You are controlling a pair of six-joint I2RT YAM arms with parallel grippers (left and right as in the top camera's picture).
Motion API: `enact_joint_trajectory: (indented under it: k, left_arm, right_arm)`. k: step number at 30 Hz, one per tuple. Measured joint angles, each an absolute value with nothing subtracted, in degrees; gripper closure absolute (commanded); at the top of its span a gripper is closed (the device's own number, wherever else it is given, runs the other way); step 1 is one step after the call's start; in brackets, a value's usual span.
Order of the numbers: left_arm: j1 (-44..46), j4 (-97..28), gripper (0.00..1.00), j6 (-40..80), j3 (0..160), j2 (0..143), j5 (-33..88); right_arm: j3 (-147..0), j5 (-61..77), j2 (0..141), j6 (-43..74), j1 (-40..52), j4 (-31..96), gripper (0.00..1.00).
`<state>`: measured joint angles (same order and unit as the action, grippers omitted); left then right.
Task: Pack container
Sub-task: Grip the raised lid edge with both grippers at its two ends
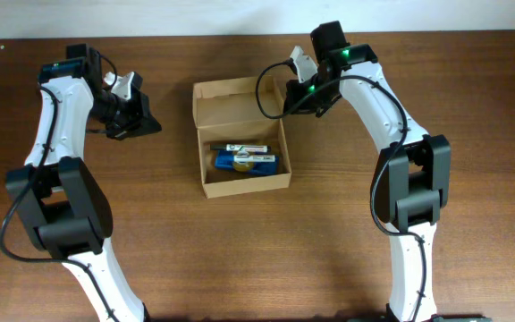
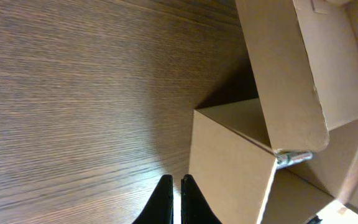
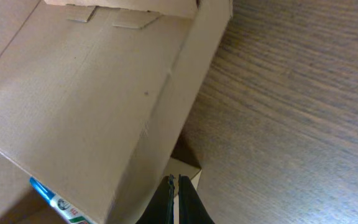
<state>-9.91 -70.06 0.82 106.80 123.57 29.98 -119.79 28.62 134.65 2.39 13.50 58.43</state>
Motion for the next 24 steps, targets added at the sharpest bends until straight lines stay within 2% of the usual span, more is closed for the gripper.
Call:
enact_joint_trajectory:
  k: [9,18,24]
  left_arm:
    - [-9.91,-63.75,0.98,0.82,106.8,124.05,29.19]
    - [-9.91,-57.04,0.98,1.48,106.8,134.67,45.28]
    - [-9.89,-50.26,0.98,5.21,106.72,139.33,54.85]
  right_arm:
    - [-119.79,28.99,134.65,2.83,11.42,59.86,0.96]
    - [-119.79,28.91,134.91,6.7,7.11,59.94,0.96]
    - [-119.79,36.36,138.74,8.86,4.99,60.03,0.96]
